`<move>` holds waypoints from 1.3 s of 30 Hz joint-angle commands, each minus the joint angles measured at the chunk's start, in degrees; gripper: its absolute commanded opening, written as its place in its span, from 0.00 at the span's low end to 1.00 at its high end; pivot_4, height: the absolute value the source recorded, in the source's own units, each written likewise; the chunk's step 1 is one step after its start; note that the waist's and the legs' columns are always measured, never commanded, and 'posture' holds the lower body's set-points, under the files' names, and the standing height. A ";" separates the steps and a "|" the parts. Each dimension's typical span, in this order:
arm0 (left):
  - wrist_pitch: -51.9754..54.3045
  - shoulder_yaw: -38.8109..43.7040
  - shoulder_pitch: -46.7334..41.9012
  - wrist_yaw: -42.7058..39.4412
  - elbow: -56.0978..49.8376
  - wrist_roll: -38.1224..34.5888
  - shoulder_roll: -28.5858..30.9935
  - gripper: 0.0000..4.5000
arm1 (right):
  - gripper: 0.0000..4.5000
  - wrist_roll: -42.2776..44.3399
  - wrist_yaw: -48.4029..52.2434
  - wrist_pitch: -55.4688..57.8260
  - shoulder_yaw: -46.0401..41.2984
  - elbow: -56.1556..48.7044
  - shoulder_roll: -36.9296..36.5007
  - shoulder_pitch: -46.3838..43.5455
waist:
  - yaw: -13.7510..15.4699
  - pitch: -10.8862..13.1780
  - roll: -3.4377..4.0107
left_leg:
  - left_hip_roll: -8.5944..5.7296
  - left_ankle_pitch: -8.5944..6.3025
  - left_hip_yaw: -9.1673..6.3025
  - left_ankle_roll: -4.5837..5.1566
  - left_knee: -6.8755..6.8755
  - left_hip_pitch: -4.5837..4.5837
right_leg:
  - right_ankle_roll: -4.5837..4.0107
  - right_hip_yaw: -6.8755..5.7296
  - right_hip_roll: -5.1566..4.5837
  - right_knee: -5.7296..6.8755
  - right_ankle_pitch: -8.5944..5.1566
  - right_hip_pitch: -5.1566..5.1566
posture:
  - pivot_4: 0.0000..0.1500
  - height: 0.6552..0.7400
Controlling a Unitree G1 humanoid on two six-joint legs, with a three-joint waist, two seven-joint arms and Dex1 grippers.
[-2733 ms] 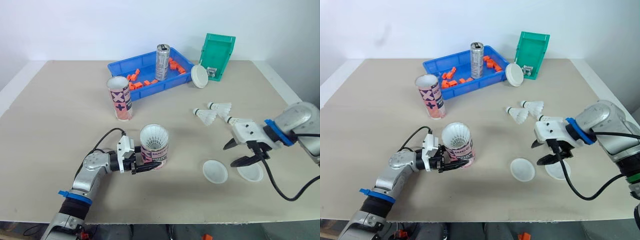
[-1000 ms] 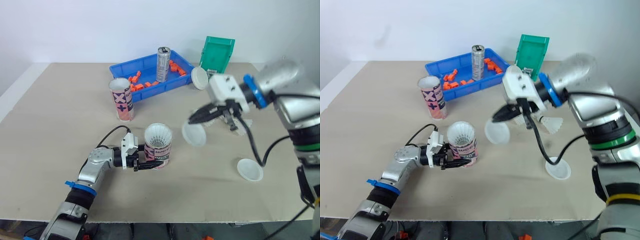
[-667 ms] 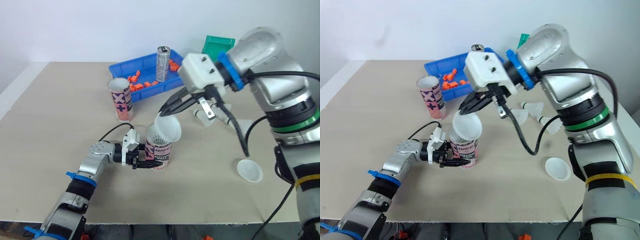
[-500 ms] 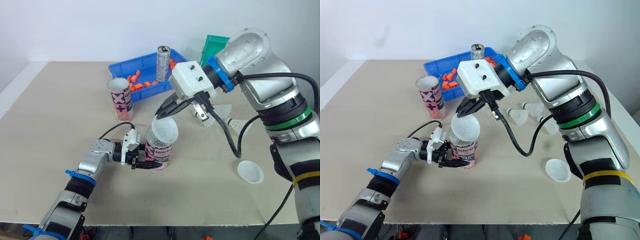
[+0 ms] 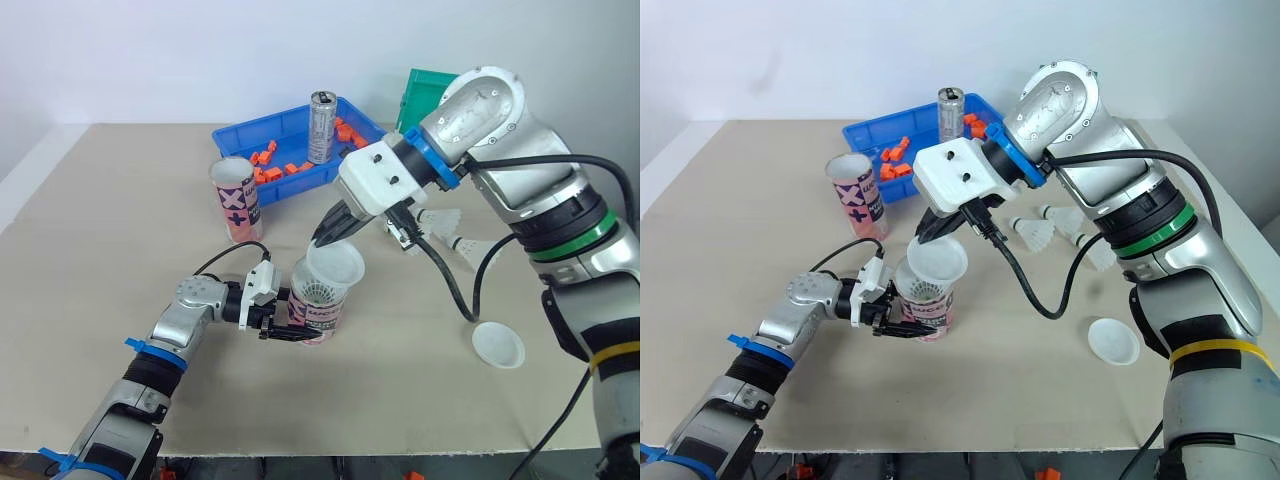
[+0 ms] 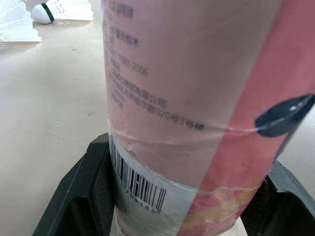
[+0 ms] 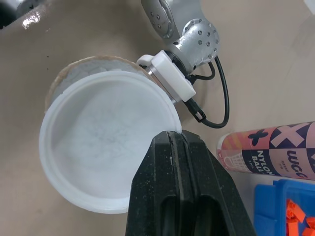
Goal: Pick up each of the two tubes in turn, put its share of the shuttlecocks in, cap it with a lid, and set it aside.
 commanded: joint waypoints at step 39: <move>5.06 -0.78 7.70 3.80 -2.79 3.30 4.23 0.61 | 0.02 -0.34 2.18 -9.94 0.22 1.24 4.33 -1.23 | -1.43 -0.07 -0.11 | 0.07 -0.03 -0.13 0.04 -0.08 0.12 | -0.19 -0.17 0.03 0.16 -0.12 0.04 | 1.00 1.00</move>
